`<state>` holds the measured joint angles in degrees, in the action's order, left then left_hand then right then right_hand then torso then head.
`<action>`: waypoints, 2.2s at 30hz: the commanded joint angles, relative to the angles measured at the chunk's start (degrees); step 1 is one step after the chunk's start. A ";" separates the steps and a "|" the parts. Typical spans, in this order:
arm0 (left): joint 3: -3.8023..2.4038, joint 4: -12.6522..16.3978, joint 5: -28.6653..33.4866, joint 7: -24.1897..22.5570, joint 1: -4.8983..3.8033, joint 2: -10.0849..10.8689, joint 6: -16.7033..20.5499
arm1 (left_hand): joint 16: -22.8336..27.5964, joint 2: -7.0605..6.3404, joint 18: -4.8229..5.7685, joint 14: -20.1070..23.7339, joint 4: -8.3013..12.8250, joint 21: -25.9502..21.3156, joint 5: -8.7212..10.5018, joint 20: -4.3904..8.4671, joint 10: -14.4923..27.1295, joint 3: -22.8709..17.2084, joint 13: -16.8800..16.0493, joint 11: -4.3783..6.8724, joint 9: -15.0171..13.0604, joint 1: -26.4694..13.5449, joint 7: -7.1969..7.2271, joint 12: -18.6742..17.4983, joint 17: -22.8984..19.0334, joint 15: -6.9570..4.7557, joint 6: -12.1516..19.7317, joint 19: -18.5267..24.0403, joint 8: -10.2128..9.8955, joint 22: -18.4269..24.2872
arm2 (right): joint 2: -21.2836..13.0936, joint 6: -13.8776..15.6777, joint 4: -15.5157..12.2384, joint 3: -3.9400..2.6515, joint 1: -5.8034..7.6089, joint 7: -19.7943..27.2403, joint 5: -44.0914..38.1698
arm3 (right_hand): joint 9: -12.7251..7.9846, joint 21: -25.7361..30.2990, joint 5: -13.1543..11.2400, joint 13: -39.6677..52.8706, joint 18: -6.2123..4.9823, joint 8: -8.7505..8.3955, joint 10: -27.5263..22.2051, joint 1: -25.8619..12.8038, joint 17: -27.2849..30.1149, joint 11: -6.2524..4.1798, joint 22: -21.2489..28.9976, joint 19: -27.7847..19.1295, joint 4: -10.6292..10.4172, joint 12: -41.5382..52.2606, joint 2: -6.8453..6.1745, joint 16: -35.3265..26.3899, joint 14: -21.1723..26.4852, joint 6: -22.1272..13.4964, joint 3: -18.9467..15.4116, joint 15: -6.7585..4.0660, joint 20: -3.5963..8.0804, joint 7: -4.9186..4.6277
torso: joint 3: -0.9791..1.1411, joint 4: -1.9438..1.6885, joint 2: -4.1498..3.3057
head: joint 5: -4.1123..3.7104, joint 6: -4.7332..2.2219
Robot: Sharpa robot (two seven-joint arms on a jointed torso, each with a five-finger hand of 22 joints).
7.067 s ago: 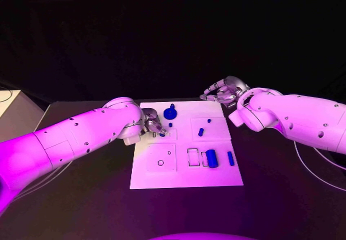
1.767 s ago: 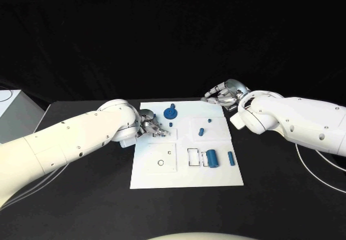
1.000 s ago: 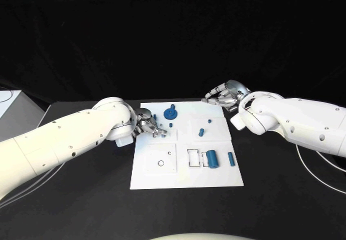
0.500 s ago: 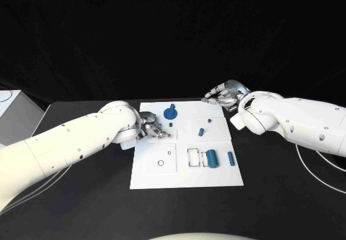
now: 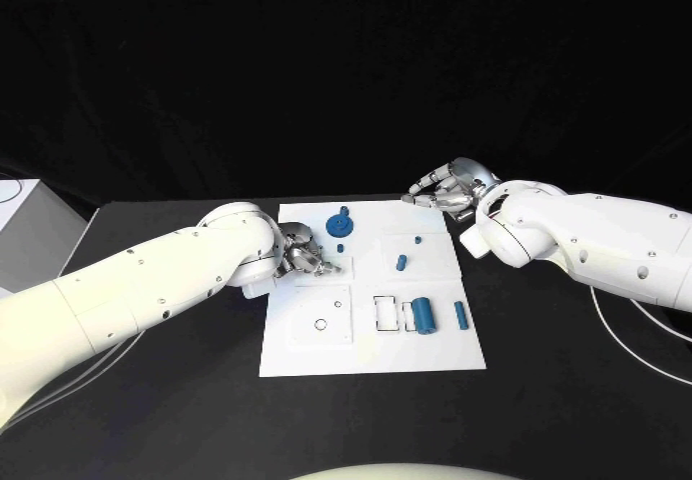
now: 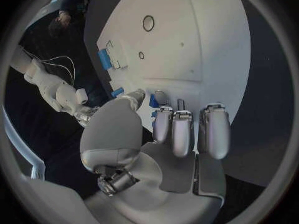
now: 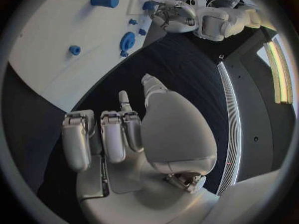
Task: Assemble the parts on the task board
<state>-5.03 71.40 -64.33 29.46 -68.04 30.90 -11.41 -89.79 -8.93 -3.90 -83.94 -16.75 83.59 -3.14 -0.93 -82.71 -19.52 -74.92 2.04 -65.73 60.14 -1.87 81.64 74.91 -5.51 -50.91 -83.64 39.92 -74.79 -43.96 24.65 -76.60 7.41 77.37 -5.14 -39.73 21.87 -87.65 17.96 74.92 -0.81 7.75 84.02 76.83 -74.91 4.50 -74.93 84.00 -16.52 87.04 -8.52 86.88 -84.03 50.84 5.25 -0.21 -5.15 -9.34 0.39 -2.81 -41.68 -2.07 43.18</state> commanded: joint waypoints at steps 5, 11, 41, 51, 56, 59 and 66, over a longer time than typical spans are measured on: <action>0.10 -0.07 -0.96 -0.15 0.23 -0.15 0.62 | 0.11 1.06 0.81 -5.88 0.02 -0.28 0.21 -0.08 0.37 0.25 -1.95 0.07 -0.07 0.10 0.09 -0.26 14.49 0.20 0.44 0.47 -0.34 0.06 | 0.01 -0.55 -0.07 -0.02 -0.01 0.27 -0.26 | 0.05 0.31 -0.10 12.37 0.08 0.19 2.85 -0.68 -8.45 0.05 -12.50 5.10 -0.05 -0.11 -0.05 -0.18 -4.42 -0.39 0.40 0.10 -0.32 -0.11 | 0.00 -0.02 0.00 | 0.02 0.06; 0.10 -0.08 -0.62 -0.08 0.23 -0.06 0.59 | 0.13 4.62 0.78 -5.87 1.03 -0.36 0.13 -0.18 0.47 -3.22 -1.98 0.13 -0.28 5.03 0.19 -0.28 14.46 0.20 0.90 0.49 -1.19 0.07 | 0.01 -0.66 -0.07 -0.02 -0.01 0.27 -0.26 | 0.05 0.31 -0.10 12.37 0.08 0.19 2.85 -0.68 -8.45 0.05 -12.50 5.10 -0.05 -0.11 -0.05 -0.18 -4.42 -0.39 0.40 0.10 -0.32 -0.11 | 0.03 0.00 0.01 | -0.02 0.12; 0.13 -0.67 5.17 0.03 0.22 -0.12 -3.37 | 0.22 1.29 0.72 -5.83 5.98 -0.69 -0.98 -0.47 0.73 -25.96 -1.84 -0.26 -1.96 5.77 -0.34 -0.50 14.31 0.54 1.38 0.65 -3.11 0.17 | -0.09 -1.04 -0.14 -0.01 -0.02 0.20 -0.26 | 0.08 0.30 -0.07 12.43 0.09 0.27 2.92 -0.78 -8.42 0.04 -12.51 5.11 -0.02 -0.04 -0.03 -0.20 -4.42 -0.42 0.51 0.10 -0.32 -0.10 | 0.00 -0.06 0.04 | -0.01 0.31; 0.16 -0.88 5.07 0.08 0.21 0.01 -4.04 | 0.19 -1.12 0.71 -5.84 5.43 -0.76 -0.09 -0.62 0.70 -22.62 -1.85 -0.43 -2.37 1.11 -0.46 -0.46 14.36 0.69 0.26 0.68 -3.08 0.15 | -0.10 -0.99 -0.22 0.00 -0.05 0.22 -0.26 | 0.08 0.30 -0.07 12.43 0.09 0.27 2.92 -0.78 -8.42 0.04 -12.51 5.11 -0.02 -0.04 -0.03 -0.20 -4.42 -0.42 0.51 0.10 -0.32 -0.10 | 0.01 -0.07 0.07 | 0.05 0.29; 0.18 -0.97 4.59 0.13 0.21 0.07 -4.36 | 0.19 -2.09 0.70 -5.84 4.97 -0.79 -0.04 -0.62 0.70 -19.91 -1.89 -0.44 -2.49 -0.08 -0.46 -0.43 14.35 0.69 -0.04 0.68 -3.21 0.13 | -0.10 -0.96 -0.26 0.01 -0.07 0.23 -0.26 | 0.08 0.30 -0.07 12.43 0.09 0.27 2.92 -0.78 -8.42 0.04 -12.51 5.11 -0.02 -0.04 -0.03 -0.20 -4.42 -0.42 0.51 0.10 -0.32 -0.10 | -0.01 -0.09 0.04 | 0.01 0.31; 0.20 -1.01 4.28 0.16 0.21 0.10 -4.42 | 0.16 -2.35 0.71 -5.85 4.73 -0.79 -0.01 -0.62 0.70 -18.90 -1.90 -0.44 -2.53 -0.41 -0.47 -0.42 14.40 0.69 -0.16 0.67 -3.27 0.10 | -0.09 -0.95 -0.26 0.01 -0.08 0.24 -0.26 | 0.08 0.30 -0.07 12.43 0.09 0.27 2.92 -0.78 -8.42 0.04 -12.51 5.11 -0.02 -0.04 -0.03 -0.20 -4.42 -0.42 0.51 0.10 -0.32 -0.10 | 0.00 -0.08 0.05 | 0.05 0.31; 0.24 -1.08 3.81 0.19 0.21 0.14 -3.89 | 0.16 -2.37 0.70 -5.86 4.44 -0.80 0.00 -0.62 0.69 -18.25 -1.91 -0.45 -2.55 -0.66 -0.47 -0.41 14.41 0.69 -0.26 0.67 -3.30 0.12 | -0.09 -0.93 -0.26 0.02 -0.09 0.26 -0.26 | 0.08 0.30 -0.07 12.43 0.09 0.27 2.92 -0.78 -8.42 0.04 -12.51 5.11 -0.02 -0.04 -0.03 -0.20 -4.42 -0.42 0.51 0.10 -0.32 -0.10 | 0.00 -0.06 0.04 | 0.08 0.31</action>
<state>-5.14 70.39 -60.12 29.27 -68.27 31.06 -13.19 -89.79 -11.29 -3.90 -83.94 -12.25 83.11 -3.34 -1.34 -82.10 -38.09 -74.92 1.84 -68.32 59.89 -2.06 81.38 74.90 -5.10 -51.10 -83.22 36.85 -74.62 -44.04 24.16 -76.79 7.44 77.31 -5.18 -39.73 21.85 -87.65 17.96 74.95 -0.82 7.74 84.02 76.60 -74.91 4.50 -74.93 84.00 -16.68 87.04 -8.74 86.88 -84.03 50.84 5.41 -0.20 -5.15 -9.33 0.38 -2.87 -41.63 -2.01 43.48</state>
